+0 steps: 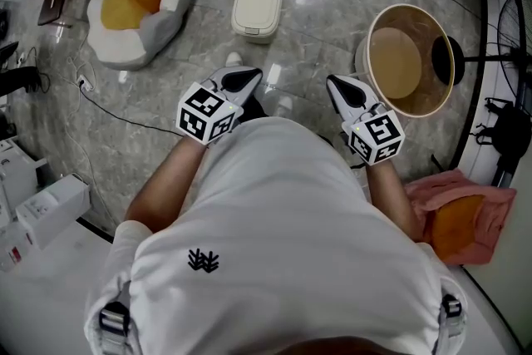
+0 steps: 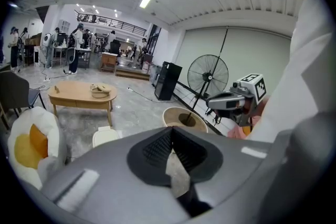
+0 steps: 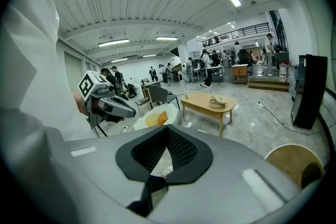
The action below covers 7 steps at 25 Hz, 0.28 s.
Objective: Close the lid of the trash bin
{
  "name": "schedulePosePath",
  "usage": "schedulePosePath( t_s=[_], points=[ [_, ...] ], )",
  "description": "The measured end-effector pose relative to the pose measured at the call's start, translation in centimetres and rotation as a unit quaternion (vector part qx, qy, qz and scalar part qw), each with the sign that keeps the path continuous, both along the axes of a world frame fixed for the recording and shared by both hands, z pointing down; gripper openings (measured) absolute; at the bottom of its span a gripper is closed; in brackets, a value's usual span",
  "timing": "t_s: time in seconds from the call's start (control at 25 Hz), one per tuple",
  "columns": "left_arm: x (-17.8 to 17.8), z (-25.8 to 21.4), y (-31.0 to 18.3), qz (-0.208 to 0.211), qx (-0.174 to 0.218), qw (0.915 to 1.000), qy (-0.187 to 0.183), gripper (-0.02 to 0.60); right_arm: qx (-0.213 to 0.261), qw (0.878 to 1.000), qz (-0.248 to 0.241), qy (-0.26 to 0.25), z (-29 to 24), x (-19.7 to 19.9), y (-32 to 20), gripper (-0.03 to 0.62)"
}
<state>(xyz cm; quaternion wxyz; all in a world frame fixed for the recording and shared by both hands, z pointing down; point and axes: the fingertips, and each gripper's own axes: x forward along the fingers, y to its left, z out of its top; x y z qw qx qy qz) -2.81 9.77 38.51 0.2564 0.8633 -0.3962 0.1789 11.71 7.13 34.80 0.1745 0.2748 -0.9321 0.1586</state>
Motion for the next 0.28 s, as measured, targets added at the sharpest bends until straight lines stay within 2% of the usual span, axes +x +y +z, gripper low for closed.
schedulePosePath(
  t_s=[0.28],
  points=[
    [0.1,0.7,-0.6,0.001,-0.001,1.0000,-0.001,0.055,0.002,1.000,0.005,0.000,0.4,0.2,-1.0,0.003]
  ],
)
